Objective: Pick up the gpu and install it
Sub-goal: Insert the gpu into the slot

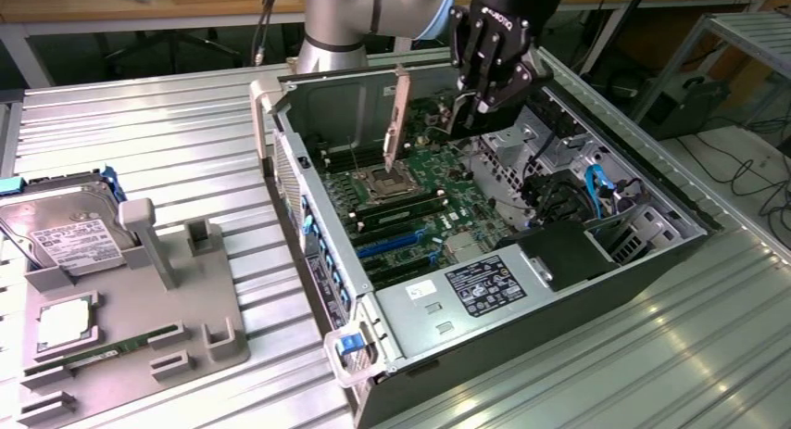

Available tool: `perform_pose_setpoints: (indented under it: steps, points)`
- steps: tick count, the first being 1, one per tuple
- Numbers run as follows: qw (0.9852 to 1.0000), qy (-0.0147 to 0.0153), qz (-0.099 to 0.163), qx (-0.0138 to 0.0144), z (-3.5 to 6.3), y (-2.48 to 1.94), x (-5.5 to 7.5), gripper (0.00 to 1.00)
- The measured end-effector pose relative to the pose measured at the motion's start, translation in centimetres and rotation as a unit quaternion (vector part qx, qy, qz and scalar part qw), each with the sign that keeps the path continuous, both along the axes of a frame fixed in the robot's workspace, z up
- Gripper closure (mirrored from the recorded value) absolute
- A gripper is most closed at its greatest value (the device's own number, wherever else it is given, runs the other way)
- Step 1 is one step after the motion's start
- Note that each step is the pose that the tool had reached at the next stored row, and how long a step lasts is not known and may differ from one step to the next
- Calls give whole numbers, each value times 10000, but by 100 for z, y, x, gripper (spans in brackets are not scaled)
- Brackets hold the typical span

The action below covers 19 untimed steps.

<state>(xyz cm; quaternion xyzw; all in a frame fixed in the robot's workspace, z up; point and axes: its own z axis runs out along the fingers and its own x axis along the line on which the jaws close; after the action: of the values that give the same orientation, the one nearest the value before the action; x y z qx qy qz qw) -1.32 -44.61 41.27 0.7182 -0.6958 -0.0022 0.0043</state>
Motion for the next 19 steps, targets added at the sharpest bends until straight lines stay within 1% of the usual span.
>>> perform_pose_setpoints:
  steps: [7, 10, 12, 14, 16, 19]
  points:
    - [10000, 0, 38, 1, -120, 0, -16, 73]
    - [10000, 0, 56, 0, -146, 0, -36, 73]
    - [10000, 0, 88, 1, -162, 0, -44, 73]
    - [9998, 0, 178, 0, -193, -3, -55, 73]
    - [9997, 0, 242, 1, -243, -1, -56, 73]
    - [9997, 0, 260, 0, -301, -1, -62, 73]
